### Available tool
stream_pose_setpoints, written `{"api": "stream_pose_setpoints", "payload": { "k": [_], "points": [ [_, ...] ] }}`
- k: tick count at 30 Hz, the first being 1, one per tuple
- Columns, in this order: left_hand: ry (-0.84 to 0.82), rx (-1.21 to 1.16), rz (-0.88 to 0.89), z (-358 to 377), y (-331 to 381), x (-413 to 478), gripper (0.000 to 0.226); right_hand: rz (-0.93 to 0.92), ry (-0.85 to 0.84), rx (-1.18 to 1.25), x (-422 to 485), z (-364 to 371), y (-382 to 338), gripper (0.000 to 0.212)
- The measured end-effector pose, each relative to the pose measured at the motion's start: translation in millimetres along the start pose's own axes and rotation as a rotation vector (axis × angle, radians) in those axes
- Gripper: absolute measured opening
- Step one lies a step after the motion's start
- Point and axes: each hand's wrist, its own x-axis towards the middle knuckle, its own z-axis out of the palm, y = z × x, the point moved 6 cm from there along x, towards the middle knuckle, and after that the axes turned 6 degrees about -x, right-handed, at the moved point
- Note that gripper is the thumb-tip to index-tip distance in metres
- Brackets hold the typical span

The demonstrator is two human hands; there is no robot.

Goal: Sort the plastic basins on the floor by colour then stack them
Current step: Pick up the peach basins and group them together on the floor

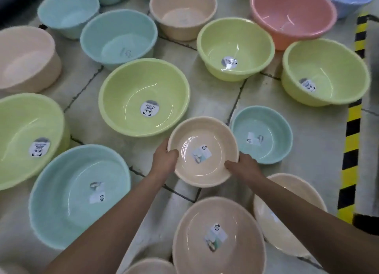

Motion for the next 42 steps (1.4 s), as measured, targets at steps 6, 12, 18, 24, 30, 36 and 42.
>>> {"api": "stream_pose_setpoints", "payload": {
  "k": [6, 12, 18, 24, 30, 36, 42],
  "points": [
    [-0.01, -0.034, 0.021, 0.1, -18.0, 3.8, 0.053, -0.036, 0.03, 0.219, 8.5, 26.8, 5.7, 0.03],
    [0.064, 0.027, 0.052, -9.5, 3.6, -7.5, 0.028, -0.07, 0.06, 0.343, 1.4, 33.5, -0.5, 0.038],
    [0.055, 0.055, 0.25, 2.5, 52.3, -35.9, 0.026, -0.14, 0.128, 0.359, -15.9, -10.4, 5.7, 0.024],
    [-0.171, 0.154, 0.352, 88.7, 91.9, -42.8, 0.033, -0.087, 0.281, 0.353, -2.3, -112.6, 26.9, 0.026],
    [-0.245, 0.15, 0.283, 174.1, 88.2, -11.4, 0.039, 0.005, 0.355, 0.352, 32.2, -162.0, 74.6, 0.031],
    [-0.216, 0.125, 0.194, 203.2, 52.3, 12.1, 0.035, -0.012, 0.306, 0.253, 59.1, -151.8, 106.8, 0.036],
    [-0.185, 0.062, 0.178, 216.4, 37.2, 22.4, 0.048, 0.081, 0.271, 0.331, 75.9, -137.7, 124.2, 0.04]
  ]
}}
